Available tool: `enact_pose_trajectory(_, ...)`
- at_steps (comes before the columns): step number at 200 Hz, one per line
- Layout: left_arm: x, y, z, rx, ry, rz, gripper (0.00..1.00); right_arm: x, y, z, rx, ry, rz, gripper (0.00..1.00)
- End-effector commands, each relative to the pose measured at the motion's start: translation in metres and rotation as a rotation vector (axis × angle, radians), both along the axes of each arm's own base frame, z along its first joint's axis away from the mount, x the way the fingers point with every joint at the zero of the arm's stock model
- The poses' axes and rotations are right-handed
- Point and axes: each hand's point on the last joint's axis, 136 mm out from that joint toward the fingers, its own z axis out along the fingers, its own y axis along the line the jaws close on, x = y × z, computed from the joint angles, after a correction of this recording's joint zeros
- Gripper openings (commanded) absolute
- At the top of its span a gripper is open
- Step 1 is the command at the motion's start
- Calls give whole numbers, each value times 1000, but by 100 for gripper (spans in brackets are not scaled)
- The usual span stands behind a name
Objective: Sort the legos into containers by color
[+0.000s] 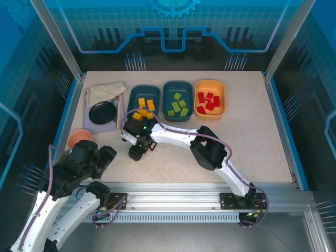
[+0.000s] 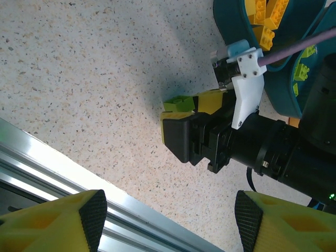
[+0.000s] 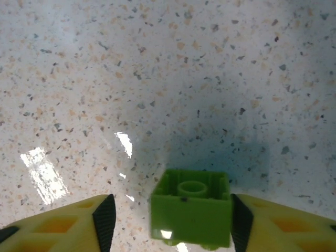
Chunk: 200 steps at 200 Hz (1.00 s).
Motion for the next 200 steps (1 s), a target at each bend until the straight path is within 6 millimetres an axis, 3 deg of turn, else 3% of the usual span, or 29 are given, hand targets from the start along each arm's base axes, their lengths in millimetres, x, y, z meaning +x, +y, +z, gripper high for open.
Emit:
enact_pose_trajectory(1,0,-1,-5,-15,8,13,70,2,-8,-10,-46,18,-12,56)
enact_pose_trajectory(30,3,-4,-5,-24,3,8,70,4,-8,-10,-54,9,-17,46)
enact_pose_trajectory(61,8,-7,-5,-28,0,-5,70,11,-8,2,-37,-23,-35,39)
enact_pose_trajectory(66,9,-8,-5,-29,-1,-9,70,13,-7,20,-7,-45,-43,39)
enact_pose_trajectory(104,34,-29,13,-49,-55,-97,70,48,-28,79,69,-133,-163,35)
enact_pose_trajectory(128,65,-54,26,-88,-94,-176,70,89,-66,105,60,-197,-305,34)
enact_pose_trajectory(156,107,-87,36,-138,-118,-256,70,150,-133,120,-24,-277,-547,33)
enact_pose_trajectory(176,136,-104,43,-148,-139,-286,70,189,-178,116,-105,-314,-716,32)
enact_pose_trajectory(200,168,-122,46,-159,-151,-324,70,230,-208,108,-135,-325,-862,33)
